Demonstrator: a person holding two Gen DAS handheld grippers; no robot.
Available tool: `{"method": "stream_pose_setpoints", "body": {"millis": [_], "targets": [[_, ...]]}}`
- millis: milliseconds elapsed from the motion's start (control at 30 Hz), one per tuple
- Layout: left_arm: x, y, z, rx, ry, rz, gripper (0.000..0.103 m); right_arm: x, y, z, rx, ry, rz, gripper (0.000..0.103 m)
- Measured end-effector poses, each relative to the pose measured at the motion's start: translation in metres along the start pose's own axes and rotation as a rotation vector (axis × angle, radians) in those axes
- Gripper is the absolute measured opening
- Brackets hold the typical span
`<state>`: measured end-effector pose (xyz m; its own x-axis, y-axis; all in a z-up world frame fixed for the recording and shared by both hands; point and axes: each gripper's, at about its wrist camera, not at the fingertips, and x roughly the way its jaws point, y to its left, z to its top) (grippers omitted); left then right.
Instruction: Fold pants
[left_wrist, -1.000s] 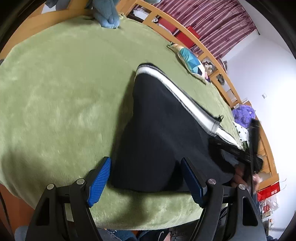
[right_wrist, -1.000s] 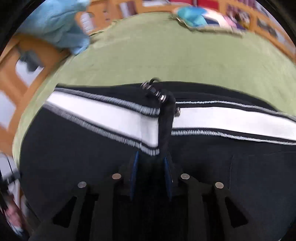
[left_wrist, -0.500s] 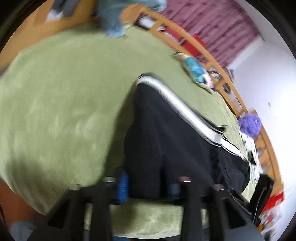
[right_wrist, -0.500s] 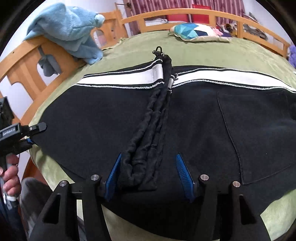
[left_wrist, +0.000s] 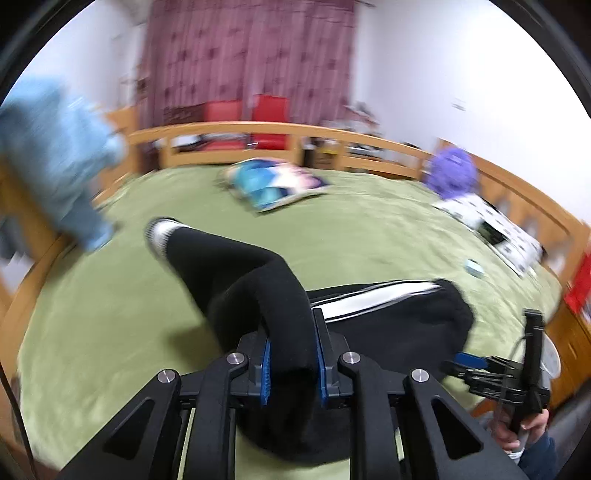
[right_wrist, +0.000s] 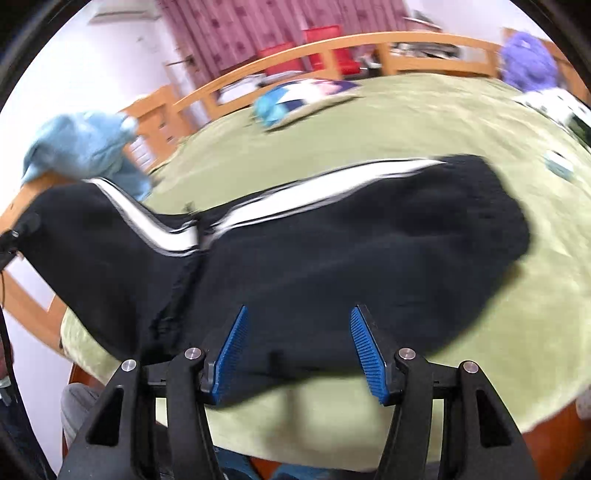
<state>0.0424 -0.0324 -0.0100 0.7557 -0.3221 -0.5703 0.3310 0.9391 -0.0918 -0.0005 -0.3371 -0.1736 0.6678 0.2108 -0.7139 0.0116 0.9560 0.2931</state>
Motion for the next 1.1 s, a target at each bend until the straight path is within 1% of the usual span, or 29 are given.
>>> {"method": "stream_pose_setpoints", "body": {"millis": [100,167,200,233,300,367,400,433,500,567,600,633,667,733,767,833,867,900,967,1033,1100], "targets": [[0.027,-0.073,0.015,0.083,0.017,-0.106,0.017,-0.017,-0.045,-0.001,0.052,-0.010,-0.058,0.057],[0.041,-0.111,0.018,0.113,0.019,-0.172,0.017,-0.024,-0.064,-0.003,0.083,-0.009,-0.067,0.057],[0.053,-0.133,0.019,0.122,0.022,-0.229,0.017,-0.029,-0.074,-0.005,0.097,-0.011,-0.076,0.057],[0.057,-0.145,0.018,0.117,0.029,-0.269,0.017,-0.034,-0.082,-0.007,0.109,-0.016,-0.084,0.057],[0.075,-0.164,0.014,0.103,0.059,-0.352,0.022,-0.041,-0.097,-0.009,0.133,-0.023,-0.093,0.057],[0.089,-0.172,0.007,0.088,0.110,-0.411,0.034,-0.046,-0.104,-0.011,0.148,-0.027,-0.089,0.057],[0.094,-0.169,0.002,0.073,0.130,-0.393,0.035,-0.049,-0.107,-0.012,0.155,-0.032,-0.083,0.057],[0.097,-0.167,-0.004,0.065,0.134,-0.365,0.035,-0.050,-0.108,-0.011,0.162,-0.041,-0.070,0.057],[0.101,-0.157,-0.015,0.054,0.158,-0.335,0.035,-0.051,-0.110,-0.009,0.175,-0.057,-0.031,0.057],[0.106,-0.137,-0.024,0.014,0.192,-0.318,0.035,-0.043,-0.107,-0.001,0.194,-0.065,0.014,0.058],[0.107,-0.126,-0.029,-0.008,0.210,-0.292,0.036,-0.037,-0.108,0.001,0.204,-0.065,0.044,0.060],[0.111,-0.120,-0.032,-0.019,0.220,-0.271,0.038,-0.029,-0.105,0.005,0.210,-0.059,0.066,0.060],[0.112,-0.112,-0.034,-0.032,0.227,-0.252,0.039,-0.018,-0.102,0.008,0.205,-0.048,0.074,0.061],[0.112,-0.094,-0.039,-0.067,0.240,-0.231,0.039,0.009,-0.093,0.011,0.190,0.004,0.054,0.061],[0.112,-0.087,-0.040,-0.081,0.247,-0.225,0.042,0.022,-0.089,0.011,0.187,0.038,0.048,0.060],[0.109,-0.072,-0.045,-0.113,0.256,-0.202,0.044,0.046,-0.079,0.010,0.166,0.115,0.033,0.041],[0.107,-0.066,-0.047,-0.125,0.259,-0.191,0.044,0.049,-0.070,0.011,0.136,0.118,0.012,0.018],[0.107,-0.062,-0.048,-0.131,0.260,-0.185,0.044,0.045,-0.061,0.012,0.090,0.098,0.003,0.013],[0.106,-0.054,-0.049,-0.145,0.256,-0.167,0.044,0.022,-0.039,0.022,-0.036,0.024,-0.039,0.012],[0.105,-0.050,-0.048,-0.156,0.247,-0.159,0.044,0.002,-0.032,0.040,-0.070,-0.023,-0.014,0.011],[0.106,-0.050,-0.046,-0.163,0.249,-0.166,0.044,-0.019,-0.039,0.069,-0.057,-0.079,0.008,0.010]]}}
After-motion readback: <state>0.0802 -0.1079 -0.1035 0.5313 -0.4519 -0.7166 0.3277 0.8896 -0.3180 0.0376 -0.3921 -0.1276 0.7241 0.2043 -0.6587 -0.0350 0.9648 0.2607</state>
